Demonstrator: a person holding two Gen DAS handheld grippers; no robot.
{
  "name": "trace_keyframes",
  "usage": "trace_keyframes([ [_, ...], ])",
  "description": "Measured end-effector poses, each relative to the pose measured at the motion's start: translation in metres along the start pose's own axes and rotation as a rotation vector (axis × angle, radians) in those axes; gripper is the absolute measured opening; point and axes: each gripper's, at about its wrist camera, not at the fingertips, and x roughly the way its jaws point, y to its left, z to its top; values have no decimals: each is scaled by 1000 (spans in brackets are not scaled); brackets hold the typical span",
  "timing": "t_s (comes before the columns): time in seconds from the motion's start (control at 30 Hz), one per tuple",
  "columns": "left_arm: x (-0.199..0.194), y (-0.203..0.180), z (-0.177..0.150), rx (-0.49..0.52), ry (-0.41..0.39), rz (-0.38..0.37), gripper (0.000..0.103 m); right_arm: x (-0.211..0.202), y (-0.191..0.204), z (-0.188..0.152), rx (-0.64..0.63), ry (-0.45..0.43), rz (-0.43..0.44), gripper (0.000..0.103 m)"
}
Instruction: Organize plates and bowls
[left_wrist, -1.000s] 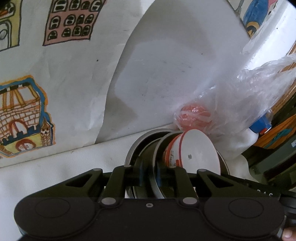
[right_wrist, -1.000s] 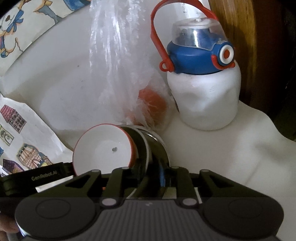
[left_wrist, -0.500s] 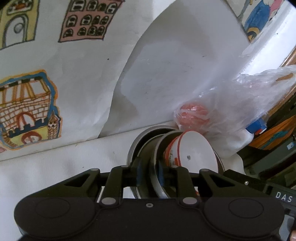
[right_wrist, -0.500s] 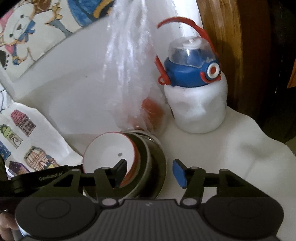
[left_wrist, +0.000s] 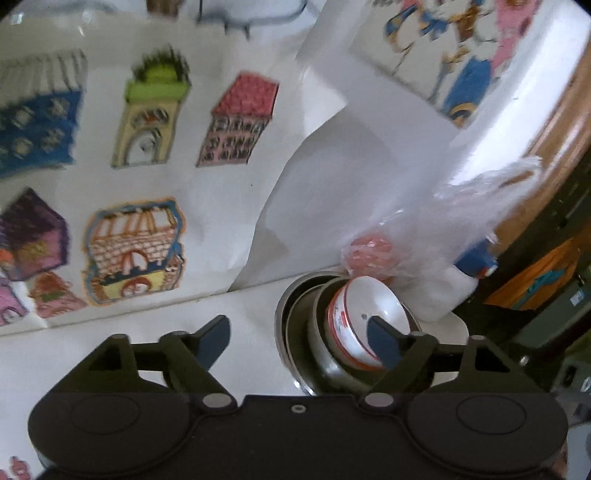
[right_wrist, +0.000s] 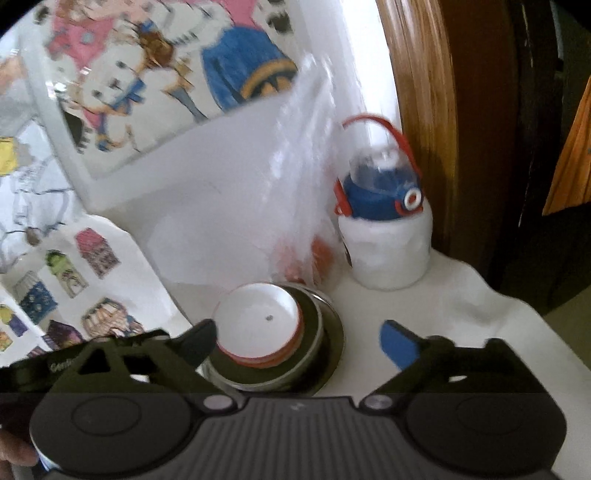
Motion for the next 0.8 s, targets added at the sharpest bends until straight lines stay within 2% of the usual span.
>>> trace_keyframes([
  [0.13, -32, 0, -8, 58, -40, 17, 99, -24, 9, -8, -23, -51, -7, 103],
  [0.23, -54, 5, -13, 75, -74, 30, 102, -38, 17, -17, -42, -62, -6, 103],
  [0.43, -96, 9, -33, 96, -126, 36, 102, -63, 31, -46, -83, -98, -7, 103],
  [0.8, -157, 3, -103, 177, -298, 50, 102, -121, 32, -110, -96, -233, -27, 103],
])
